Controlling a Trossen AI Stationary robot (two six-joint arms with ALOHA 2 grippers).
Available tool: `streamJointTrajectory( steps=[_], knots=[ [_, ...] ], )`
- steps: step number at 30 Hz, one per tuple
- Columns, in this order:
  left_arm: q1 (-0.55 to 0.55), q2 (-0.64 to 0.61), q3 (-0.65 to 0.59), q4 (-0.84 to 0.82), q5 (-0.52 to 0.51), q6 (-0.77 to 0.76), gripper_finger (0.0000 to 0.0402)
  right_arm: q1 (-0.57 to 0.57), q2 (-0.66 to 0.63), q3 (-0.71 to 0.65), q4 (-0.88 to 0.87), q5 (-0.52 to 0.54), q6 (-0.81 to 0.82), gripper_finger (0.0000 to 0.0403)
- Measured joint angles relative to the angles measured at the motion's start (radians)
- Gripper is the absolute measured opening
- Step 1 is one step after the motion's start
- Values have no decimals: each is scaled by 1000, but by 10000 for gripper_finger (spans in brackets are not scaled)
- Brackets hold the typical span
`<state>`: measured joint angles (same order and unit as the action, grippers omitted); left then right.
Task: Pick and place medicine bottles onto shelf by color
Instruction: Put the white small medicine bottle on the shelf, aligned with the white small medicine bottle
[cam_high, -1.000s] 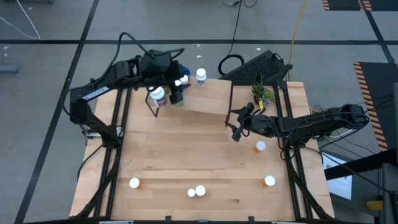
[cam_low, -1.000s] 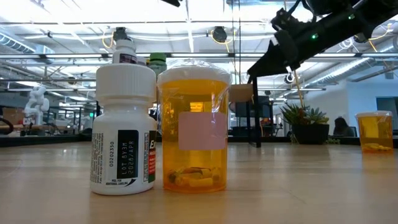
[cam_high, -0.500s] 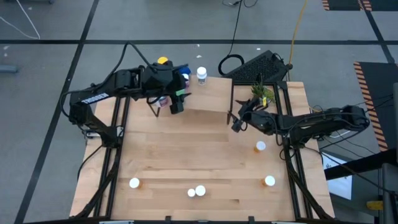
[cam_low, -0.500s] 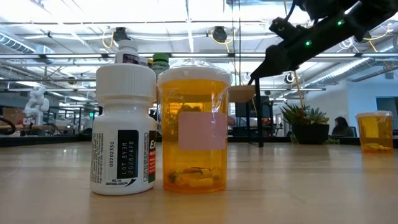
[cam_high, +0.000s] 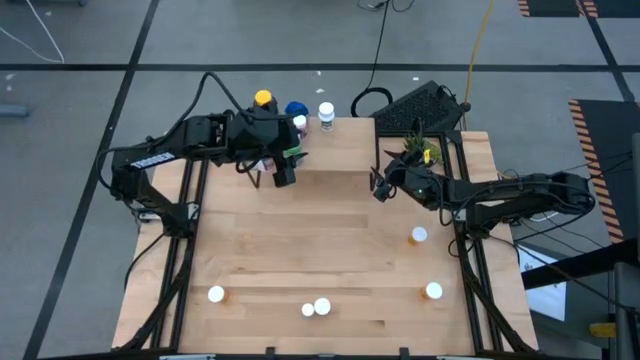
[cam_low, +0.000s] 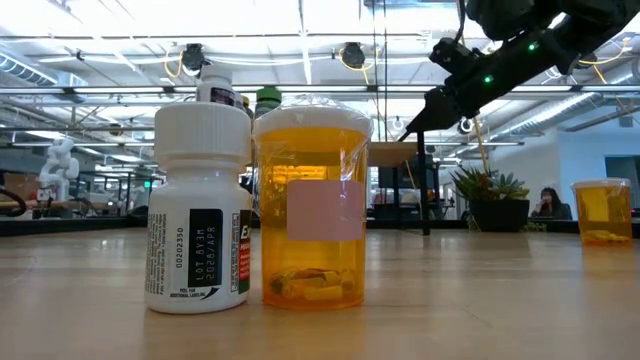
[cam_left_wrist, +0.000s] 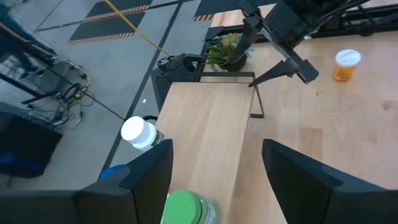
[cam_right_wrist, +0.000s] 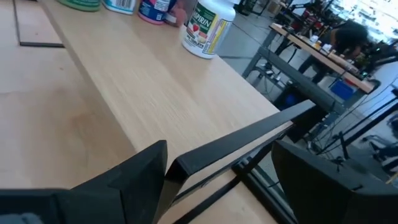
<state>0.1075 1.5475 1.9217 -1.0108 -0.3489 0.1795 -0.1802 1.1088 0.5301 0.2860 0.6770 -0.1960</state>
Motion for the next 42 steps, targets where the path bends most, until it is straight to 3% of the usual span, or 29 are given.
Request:
streamJointTrajectory(
  steps=[4, 7, 18, 21, 27, 31, 38, 42],
  knots=[
    [-10, 0, 0, -21, -19, -7, 250, -6, 0, 0, 17, -9, -10, 281],
    [-21, 0, 0, -41, -20, -25, 250, -3, 0, 0, 41, -85, -2, 285],
    [-79, 0, -6, -148, -70, -123, 250, 24, -50, 0, 167, -137, -111, 343],
    [-112, 0, -61, -150, -123, -180, 250, 67, -99, 0, 148, -235, -85, 345],
    [-208, 2, -242, -136, -202, -285, 250, 188, -134, 1, 146, -472, 125, 345],
    [-292, 2, -383, -59, -229, -391, 250, 312, -73, 1, 148, -549, 201, 345],
    [-457, 2, -567, 76, -229, -625, 250, 510, 106, 16, 334, -541, 281, 345],
    [-551, 2, -647, 139, -229, -787, 250, 611, 261, 121, 346, -485, 283, 339]
  ],
)
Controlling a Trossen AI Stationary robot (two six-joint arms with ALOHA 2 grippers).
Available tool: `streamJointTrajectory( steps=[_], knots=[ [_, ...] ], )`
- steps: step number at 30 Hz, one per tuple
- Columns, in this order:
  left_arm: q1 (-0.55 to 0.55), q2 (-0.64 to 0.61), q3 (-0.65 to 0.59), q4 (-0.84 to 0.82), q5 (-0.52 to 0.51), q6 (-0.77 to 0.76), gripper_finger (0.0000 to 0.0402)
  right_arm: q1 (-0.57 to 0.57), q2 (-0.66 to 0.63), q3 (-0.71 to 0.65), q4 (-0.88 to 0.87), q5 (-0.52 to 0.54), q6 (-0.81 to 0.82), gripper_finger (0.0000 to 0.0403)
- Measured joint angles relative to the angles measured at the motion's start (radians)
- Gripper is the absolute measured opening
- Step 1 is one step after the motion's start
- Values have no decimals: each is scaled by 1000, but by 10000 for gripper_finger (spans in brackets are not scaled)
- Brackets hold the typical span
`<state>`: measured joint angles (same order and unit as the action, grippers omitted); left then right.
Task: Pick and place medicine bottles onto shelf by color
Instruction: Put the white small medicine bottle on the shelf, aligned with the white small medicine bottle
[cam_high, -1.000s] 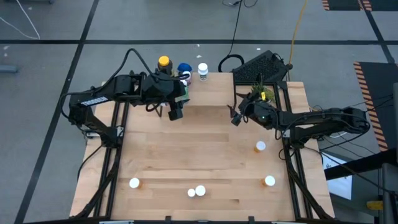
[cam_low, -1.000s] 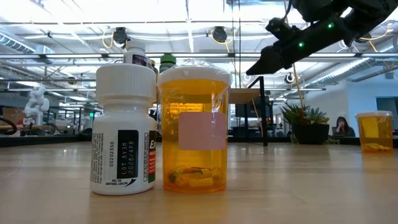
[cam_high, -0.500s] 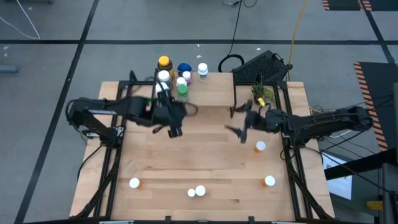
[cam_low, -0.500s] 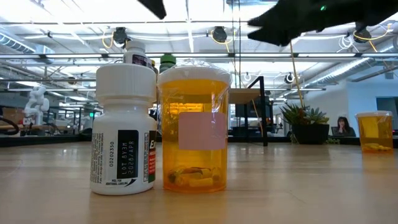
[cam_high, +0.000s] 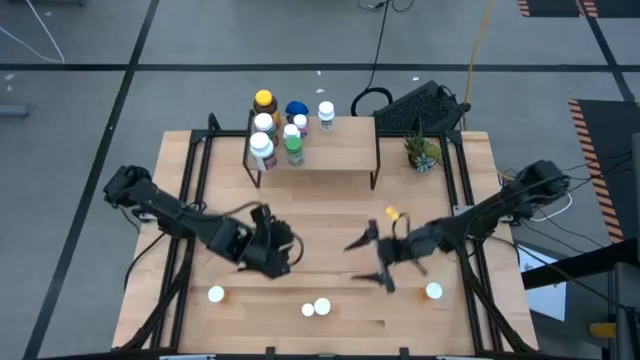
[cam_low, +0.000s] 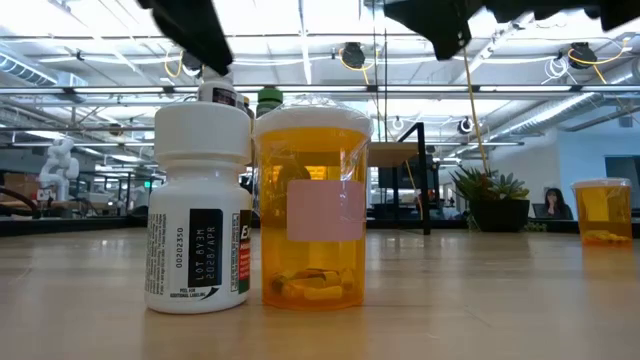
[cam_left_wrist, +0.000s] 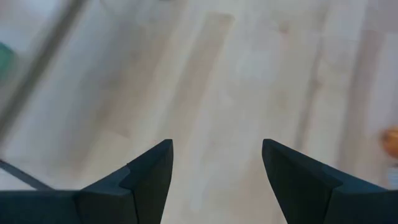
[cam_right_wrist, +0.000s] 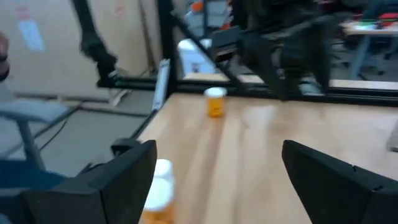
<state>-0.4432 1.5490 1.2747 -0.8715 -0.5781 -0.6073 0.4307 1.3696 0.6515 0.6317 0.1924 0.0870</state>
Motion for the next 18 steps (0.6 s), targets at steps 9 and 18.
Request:
streamJointTrajectory(
  steps=[9, 18],
  knots=[
    [-223, -1, -282, 470, 80, -245, 250, 135, 359, 402, -251, 15, -21, 338],
    [-326, 1, -514, 824, 24, -251, 250, 112, 617, 752, -581, -58, 10, 337]
  ],
)
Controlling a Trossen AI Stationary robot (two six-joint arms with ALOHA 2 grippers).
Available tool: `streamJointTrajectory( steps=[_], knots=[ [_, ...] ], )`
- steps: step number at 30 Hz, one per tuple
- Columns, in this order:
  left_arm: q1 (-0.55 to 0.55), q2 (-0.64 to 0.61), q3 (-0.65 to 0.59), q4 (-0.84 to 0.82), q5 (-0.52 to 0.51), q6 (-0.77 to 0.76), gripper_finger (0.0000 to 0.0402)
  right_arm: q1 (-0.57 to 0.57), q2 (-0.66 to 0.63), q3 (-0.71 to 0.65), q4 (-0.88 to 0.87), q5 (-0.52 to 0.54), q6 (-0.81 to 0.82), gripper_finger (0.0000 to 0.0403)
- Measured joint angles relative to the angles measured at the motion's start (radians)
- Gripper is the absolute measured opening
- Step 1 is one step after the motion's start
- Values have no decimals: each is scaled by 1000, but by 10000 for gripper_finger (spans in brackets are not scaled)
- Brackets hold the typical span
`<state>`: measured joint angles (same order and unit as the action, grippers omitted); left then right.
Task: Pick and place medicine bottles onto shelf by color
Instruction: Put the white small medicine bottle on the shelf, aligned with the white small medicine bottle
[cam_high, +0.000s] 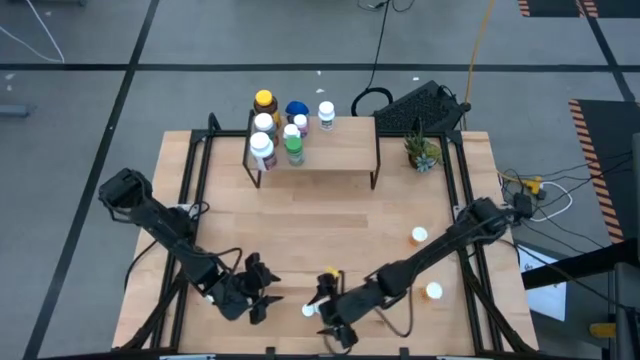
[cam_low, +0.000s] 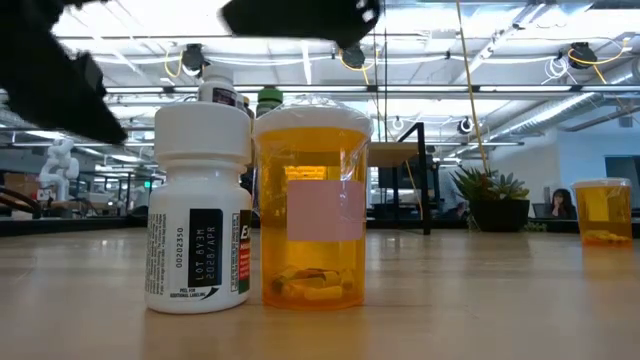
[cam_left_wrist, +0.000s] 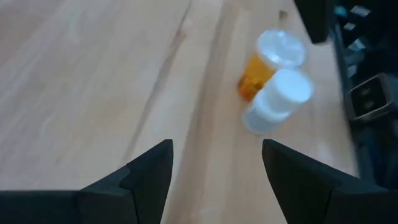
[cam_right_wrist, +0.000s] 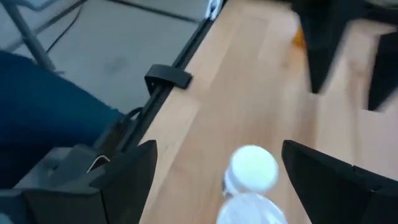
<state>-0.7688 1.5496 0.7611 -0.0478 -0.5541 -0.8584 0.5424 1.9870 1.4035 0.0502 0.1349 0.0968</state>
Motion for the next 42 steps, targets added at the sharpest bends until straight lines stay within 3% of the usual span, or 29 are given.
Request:
streamJointTrajectory(
  steps=[5, 12, 26, 30, 35, 42],
  knots=[
    [2, 3, -101, 106, 4, 41, 250, -33, 87, 121, -135, -6, 4, 337],
    [1, 3, -184, 206, 5, 10, 250, -72, 138, 141, -177, -64, 7, 319],
    [1, 3, -190, 264, 8, 11, 250, -86, 139, 141, -168, -88, 8, 152],
    [1, 3, -190, 293, 11, 17, 250, -86, 133, 140, -166, -82, 19, 140],
    [1, 3, -189, 322, -11, 36, 250, -88, 96, 140, -161, 51, 119, 153],
    [1, 3, -173, 350, -152, 132, 250, -90, 30, 140, -271, 262, 213, 149]
  ],
)
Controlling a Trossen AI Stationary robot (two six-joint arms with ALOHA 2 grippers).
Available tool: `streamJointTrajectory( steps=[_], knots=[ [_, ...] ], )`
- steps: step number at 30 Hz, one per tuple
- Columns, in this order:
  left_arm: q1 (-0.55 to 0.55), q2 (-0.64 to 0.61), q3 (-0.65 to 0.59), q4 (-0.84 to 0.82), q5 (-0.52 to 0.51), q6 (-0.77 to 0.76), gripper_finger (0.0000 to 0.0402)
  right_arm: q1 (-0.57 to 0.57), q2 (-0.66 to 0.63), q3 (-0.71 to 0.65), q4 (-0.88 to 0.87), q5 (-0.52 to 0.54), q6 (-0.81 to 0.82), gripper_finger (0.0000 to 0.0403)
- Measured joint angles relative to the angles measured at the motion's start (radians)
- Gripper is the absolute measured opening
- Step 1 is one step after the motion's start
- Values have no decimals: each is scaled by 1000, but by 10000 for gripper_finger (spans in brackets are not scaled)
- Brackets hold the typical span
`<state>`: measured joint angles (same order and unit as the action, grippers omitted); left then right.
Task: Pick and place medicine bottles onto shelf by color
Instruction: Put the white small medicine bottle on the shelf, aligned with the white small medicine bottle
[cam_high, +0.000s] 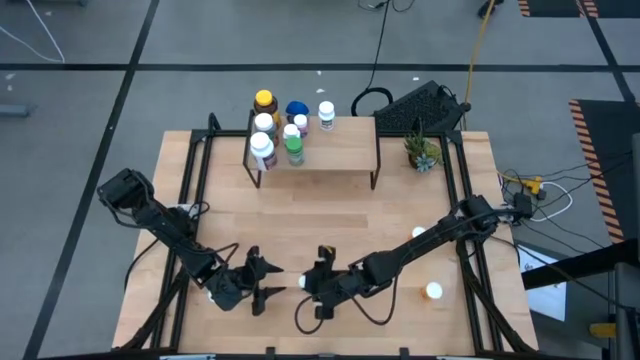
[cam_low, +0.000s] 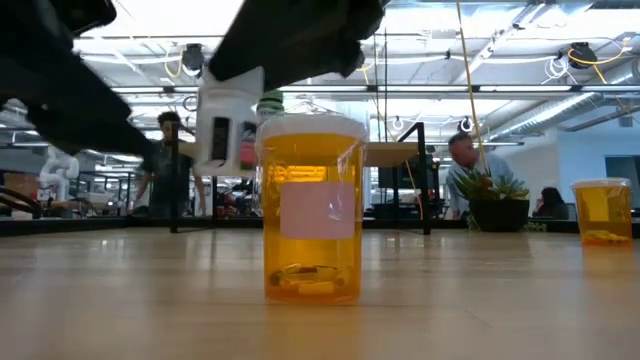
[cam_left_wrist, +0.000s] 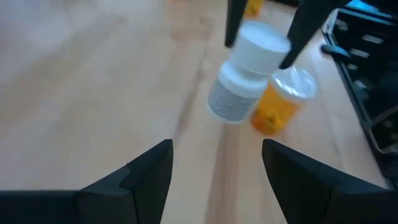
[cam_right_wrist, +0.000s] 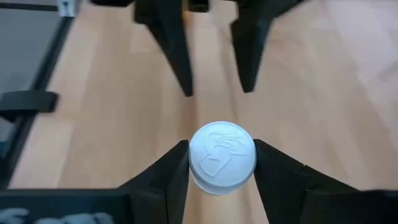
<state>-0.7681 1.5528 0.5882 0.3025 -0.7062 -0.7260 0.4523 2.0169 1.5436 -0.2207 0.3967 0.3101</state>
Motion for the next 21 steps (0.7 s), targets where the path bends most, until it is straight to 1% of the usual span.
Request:
streamJointTrajectory(
  steps=[6, 10, 16, 21],
  knots=[
    [1, 0, 42, 3, -86, 160, 250, -1, -27, 0, -74, 101, 53, 151],
    [6, 0, 65, 2, -111, 268, 250, -8, -28, 0, -57, 104, 103, 150],
    [34, 62, 91, -11, -118, 287, 250, -23, -28, -6, 67, 105, 124, 152],
    [51, 136, 130, -15, -117, 308, 250, -31, -28, -68, 217, 102, 108, 150]
  ],
)
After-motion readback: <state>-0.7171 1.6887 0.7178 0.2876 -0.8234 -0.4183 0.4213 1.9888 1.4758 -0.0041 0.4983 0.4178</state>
